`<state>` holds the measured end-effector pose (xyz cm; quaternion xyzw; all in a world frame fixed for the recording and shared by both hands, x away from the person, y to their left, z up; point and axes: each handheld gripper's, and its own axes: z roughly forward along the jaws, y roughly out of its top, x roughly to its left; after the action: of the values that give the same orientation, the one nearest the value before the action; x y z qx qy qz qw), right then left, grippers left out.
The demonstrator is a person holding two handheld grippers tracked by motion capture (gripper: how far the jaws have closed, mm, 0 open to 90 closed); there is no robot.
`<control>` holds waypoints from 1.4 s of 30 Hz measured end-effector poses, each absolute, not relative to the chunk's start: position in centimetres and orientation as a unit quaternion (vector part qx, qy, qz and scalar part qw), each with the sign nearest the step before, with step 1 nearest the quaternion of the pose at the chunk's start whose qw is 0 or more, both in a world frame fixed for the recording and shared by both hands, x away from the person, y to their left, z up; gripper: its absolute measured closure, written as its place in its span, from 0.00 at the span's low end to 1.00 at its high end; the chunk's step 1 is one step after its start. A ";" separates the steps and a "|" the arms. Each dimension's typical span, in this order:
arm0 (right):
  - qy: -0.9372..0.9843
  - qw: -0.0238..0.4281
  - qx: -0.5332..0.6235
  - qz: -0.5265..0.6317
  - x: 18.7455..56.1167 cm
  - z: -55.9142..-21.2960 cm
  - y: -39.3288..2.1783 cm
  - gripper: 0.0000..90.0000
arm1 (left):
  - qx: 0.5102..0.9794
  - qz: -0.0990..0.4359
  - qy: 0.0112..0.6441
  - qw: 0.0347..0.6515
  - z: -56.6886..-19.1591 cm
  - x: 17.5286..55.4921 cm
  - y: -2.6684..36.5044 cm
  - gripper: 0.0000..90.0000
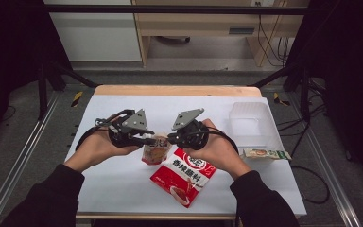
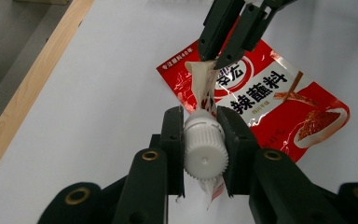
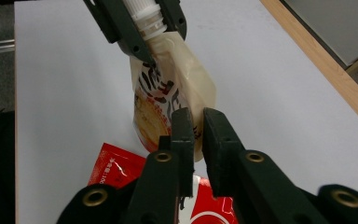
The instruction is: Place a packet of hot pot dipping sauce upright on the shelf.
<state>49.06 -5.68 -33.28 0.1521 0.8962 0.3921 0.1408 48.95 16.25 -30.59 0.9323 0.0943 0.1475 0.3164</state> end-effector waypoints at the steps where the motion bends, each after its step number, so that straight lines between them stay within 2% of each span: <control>1: 0.898 0.142 0.148 0.390 49.0 -33.2 -5.7 0.89 | 0.933 0.148 0.094 0.316 -30.5 48.9 16.3 0.81; 5: 0.903 0.154 0.138 0.378 48.8 -33.0 -5.5 0.78 | 0.933 0.148 0.089 0.316 -30.3 48.9 16.3 0.82; 6: 0.904 0.157 0.137 0.373 48.8 -33.0 -5.4 0.72 | 0.933 0.147 0.088 0.316 -30.3 48.9 16.3 0.81; 10: 0.907 0.162 0.133 0.365 48.8 -33.0 -5.3 0.66 | 0.933 0.147 0.083 0.318 -30.2 48.7 16.2 0.81; 12: 0.908 0.166 0.128 0.362 49.0 -32.9 -5.3 0.60 | 0.934 0.146 0.078 0.318 -30.2 48.7 16.2 0.81; 24: 0.918 0.167 0.113 0.341 49.4 -32.4 -4.8 0.47 | 0.935 0.140 0.065 0.321 -30.4 48.4 15.7 0.81; 31: 0.924 0.155 0.107 0.333 49.7 -32.5 -4.3 0.49 | 0.934 0.137 0.057 0.324 -30.5 48.3 15.6 0.81; 34: 0.928 0.149 0.100 0.325 49.8 -32.8 -4.0 0.54 | 0.934 0.136 0.056 0.325 -30.6 48.3 15.5 0.81; 36: 0.930 0.144 0.100 0.323 49.7 -32.8 -3.9 0.58 | 0.934 0.136 0.056 0.325 -30.6 48.3 15.5 0.81; 37: 0.934 0.140 0.092 0.317 49.7 -32.9 -3.8 0.66 | 0.935 0.134 0.056 0.324 -30.6 48.3 15.6 0.81; 38: 0.934 0.140 0.092 0.317 49.7 -32.9 -3.8 0.66 | 0.935 0.134 0.056 0.324 -30.6 48.3 15.6 0.81; 42: 0.939 0.135 0.087 0.305 49.7 -33.0 -3.7 0.78 | 0.935 0.134 0.054 0.324 -30.7 48.3 15.7 0.81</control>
<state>49.65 -3.75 -32.97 0.0869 0.9387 0.3050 0.1353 48.26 15.68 -30.66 0.9349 0.0545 0.1340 0.3240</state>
